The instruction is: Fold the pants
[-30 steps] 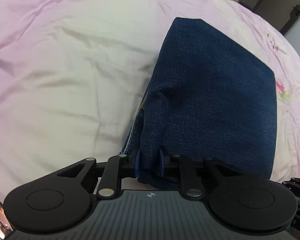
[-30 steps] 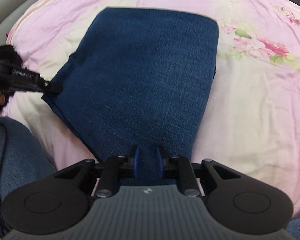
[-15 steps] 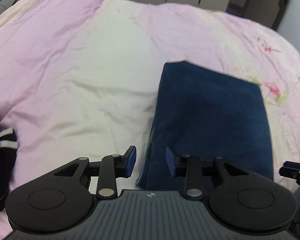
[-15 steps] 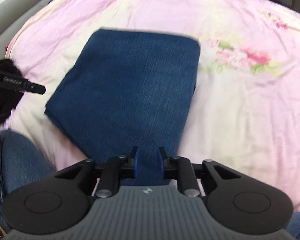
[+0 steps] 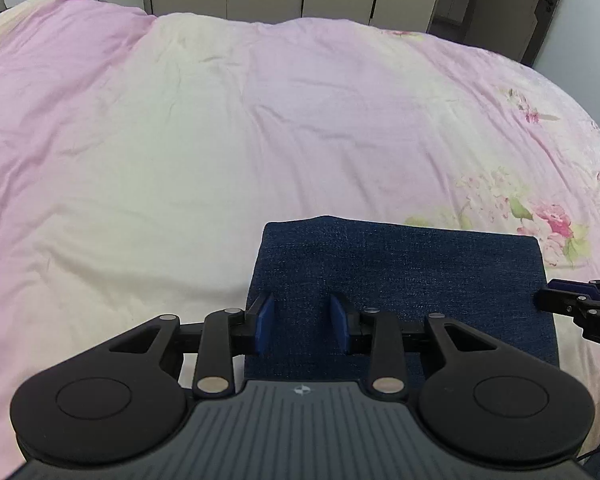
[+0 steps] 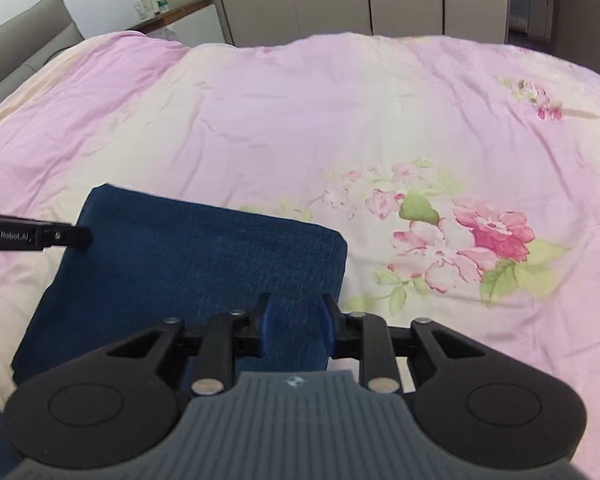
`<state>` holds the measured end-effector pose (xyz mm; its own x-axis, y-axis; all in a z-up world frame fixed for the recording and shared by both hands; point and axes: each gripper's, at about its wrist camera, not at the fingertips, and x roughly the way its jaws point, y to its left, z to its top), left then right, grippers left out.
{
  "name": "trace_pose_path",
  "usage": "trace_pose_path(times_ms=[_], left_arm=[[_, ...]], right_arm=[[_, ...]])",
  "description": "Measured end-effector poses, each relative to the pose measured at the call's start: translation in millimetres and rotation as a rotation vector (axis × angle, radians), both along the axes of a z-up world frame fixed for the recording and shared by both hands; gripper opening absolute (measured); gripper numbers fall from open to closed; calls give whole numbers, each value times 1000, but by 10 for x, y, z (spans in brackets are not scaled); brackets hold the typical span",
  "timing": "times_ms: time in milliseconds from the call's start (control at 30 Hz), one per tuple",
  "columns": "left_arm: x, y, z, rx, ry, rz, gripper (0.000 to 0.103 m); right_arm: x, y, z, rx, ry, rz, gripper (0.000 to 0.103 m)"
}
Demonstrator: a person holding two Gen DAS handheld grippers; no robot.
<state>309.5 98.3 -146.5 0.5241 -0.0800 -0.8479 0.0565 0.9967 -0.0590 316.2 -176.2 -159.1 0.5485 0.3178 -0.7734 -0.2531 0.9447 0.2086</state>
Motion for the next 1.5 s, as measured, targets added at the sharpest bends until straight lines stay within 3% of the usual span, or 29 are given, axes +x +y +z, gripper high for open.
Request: trace_pose_path(times_ms=[300,433,500,567,700,800,900,1133,1267,1500], left_arm=[[121,103,-204,-36,50,-12,43],[80,176,-107,-70,49,-18,44],[24,270,-10,-74,37,-9,62],[-39,378,38,-85,39,-10,72],[-134,618,0,-160,105,-10,80],[-185,777,-113,-258,165,0,83],[-235,881,-271,-388,210,26,84],[-272,972,-615,-523,247,67,90],[-279,999,-741,-582,264,80,91],[-302,961,-838,-608,254,80,90]], right_arm=[[341,81,-471,-17,63,1,32],[340,6,-465,20,85,-28,39],[319,-89,-430,66,101,-54,49],[233,-183,-393,103,122,-83,58],[13,-335,-405,197,182,-107,67],[-159,-437,-437,275,227,-126,73],[-287,-520,-505,365,281,-159,73],[-360,-597,-692,472,348,-194,73],[-335,-581,-773,501,375,-194,73],[-228,-475,-890,503,393,-168,72]])
